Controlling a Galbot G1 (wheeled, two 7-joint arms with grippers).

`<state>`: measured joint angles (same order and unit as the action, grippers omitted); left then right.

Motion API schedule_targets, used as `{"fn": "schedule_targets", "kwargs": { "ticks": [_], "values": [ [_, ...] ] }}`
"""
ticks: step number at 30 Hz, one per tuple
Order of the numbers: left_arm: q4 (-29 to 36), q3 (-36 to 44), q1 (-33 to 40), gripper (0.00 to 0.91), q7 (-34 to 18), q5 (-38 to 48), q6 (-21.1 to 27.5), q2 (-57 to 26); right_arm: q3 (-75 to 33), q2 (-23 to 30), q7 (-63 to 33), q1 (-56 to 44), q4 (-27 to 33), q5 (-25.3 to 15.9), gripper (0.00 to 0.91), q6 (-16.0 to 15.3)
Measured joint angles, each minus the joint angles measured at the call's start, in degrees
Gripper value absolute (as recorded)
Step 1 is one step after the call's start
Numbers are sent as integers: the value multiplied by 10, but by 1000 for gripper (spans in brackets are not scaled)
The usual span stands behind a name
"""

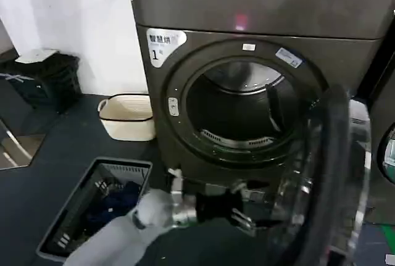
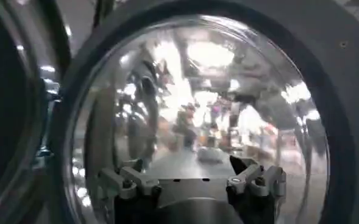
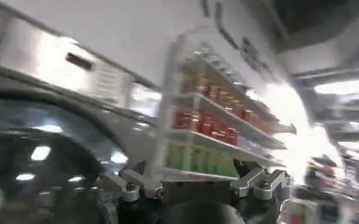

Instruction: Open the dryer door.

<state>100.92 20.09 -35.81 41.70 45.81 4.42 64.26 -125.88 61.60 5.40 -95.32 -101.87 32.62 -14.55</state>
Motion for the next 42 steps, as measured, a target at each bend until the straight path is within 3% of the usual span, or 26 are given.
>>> {"fn": "schedule_targets", "kwargs": {
  "ticks": [4, 14, 18, 33, 42],
  "values": [
    [-16, 33, 21, 907, -11, -5, -3, 28, -28, -5, -38, 0, 17, 3, 907, -21],
    [-69, 93, 57, 907, -28, -15, -17, 112, -93, -17, -36, -24, 60, -18, 907, -13],
    [-97, 112, 72, 907, -74, -68, -55, 150, -121, -18, -26, -34, 74, -19, 907, -5],
    [-218, 147, 109, 907, -146, -132, -72, 279, -149, -27, -23, -42, 86, -17, 907, -1],
    [-266, 145, 115, 907, -197, -186, -93, 279, -151, -29, -23, -42, 86, -16, 907, 2]
  ]
}}
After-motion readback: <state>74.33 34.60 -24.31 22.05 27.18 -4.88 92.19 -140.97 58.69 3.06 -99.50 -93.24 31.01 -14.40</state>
